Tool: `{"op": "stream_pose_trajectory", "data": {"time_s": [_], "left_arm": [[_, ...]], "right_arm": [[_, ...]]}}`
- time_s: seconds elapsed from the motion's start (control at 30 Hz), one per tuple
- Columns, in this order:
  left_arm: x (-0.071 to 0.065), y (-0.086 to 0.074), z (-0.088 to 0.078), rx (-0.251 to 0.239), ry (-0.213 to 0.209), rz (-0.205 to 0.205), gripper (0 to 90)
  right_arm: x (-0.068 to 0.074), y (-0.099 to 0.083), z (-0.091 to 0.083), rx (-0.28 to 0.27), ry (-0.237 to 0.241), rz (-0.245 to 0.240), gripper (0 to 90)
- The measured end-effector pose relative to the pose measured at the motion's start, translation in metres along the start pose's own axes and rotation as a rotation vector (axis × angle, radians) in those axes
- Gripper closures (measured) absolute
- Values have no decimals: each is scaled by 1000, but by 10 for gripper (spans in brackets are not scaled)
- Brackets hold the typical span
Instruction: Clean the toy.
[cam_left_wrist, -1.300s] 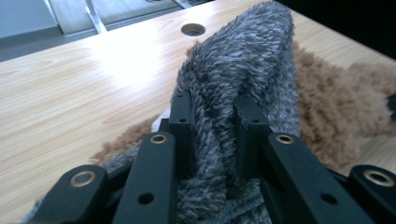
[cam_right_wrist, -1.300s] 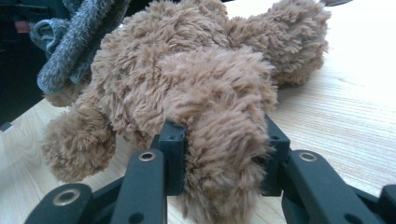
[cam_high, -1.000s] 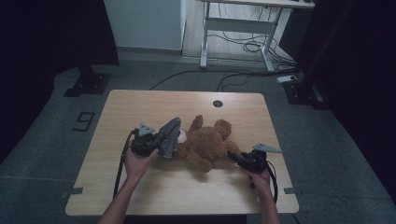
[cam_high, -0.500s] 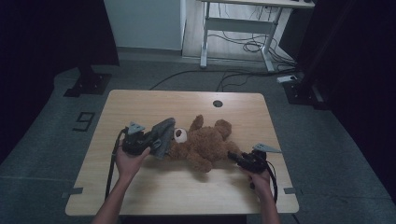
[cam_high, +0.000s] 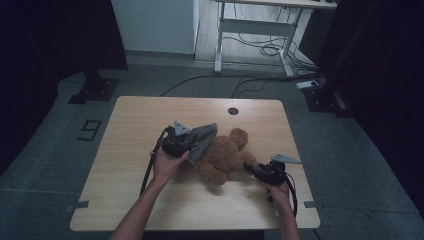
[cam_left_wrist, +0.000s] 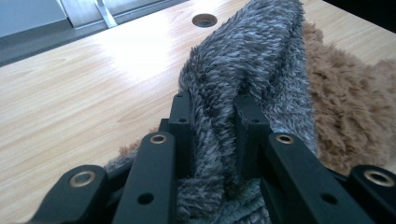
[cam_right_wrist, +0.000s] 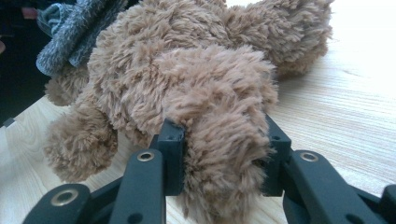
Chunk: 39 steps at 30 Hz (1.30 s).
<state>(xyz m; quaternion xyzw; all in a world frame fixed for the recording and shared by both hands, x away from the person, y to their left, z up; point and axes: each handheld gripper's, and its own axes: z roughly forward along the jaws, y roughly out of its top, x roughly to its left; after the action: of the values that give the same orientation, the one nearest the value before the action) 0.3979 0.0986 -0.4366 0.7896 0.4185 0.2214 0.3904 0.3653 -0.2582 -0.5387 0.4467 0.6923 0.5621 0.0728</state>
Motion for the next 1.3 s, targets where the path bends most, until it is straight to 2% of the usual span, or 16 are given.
{"op": "stream_pose_trajectory", "data": {"time_s": [0.27, 0.4, 0.47, 0.5, 0.53, 0.67, 0.77, 0.87, 0.93, 0.97, 1.0, 1.13, 1.23, 1.3], "left_arm": [[6, -19, -5, -24, -46, -51, 724], [4, -27, -8, -41, -64, -60, 727], [3, -29, -9, -43, -66, -57, 728], [3, -32, -11, -49, -78, -62, 728], [3, -34, -12, -52, -87, -66, 728], [2, -40, -17, -56, -109, -72, 728], [0, -48, -22, -69, -126, -74, 728], [-1, -51, -24, -75, -135, -78, 727], [-2, -53, -26, -75, -138, -77, 727], [-2, -53, -26, -75, -138, -77, 727], [-2, -55, -27, -78, -146, -79, 728], [0, -62, -30, -83, -171, -97, 727], [-1, -65, -31, -86, -186, -103, 726], [-6, -68, -33, -90, -187, -89, 726]], "right_arm": [[1, 0, -2, 22, 7, -11, 593], [5, 6, -8, 43, -12, -26, 456], [7, 9, -10, 34, -17, -26, 427], [11, 15, -17, -7, -29, -31, 368], [13, 19, -21, -18, -30, -33, 344], [20, 28, -24, -33, -28, -50, 300], [30, 39, -11, -9, -6, -93, 239], [37, 47, 8, 47, 0, -129, 204], [40, 53, 21, 75, 17, -115, 195], [40, 53, 21, 75, 17, -115, 195], [45, 55, 33, 116, 23, -119, 189], [52, 39, 58, 229, 20, -152, 145], [48, 24, 56, 209, 32, -115, 209], [48, 18, 53, 205, 13, -129, 291]]}}
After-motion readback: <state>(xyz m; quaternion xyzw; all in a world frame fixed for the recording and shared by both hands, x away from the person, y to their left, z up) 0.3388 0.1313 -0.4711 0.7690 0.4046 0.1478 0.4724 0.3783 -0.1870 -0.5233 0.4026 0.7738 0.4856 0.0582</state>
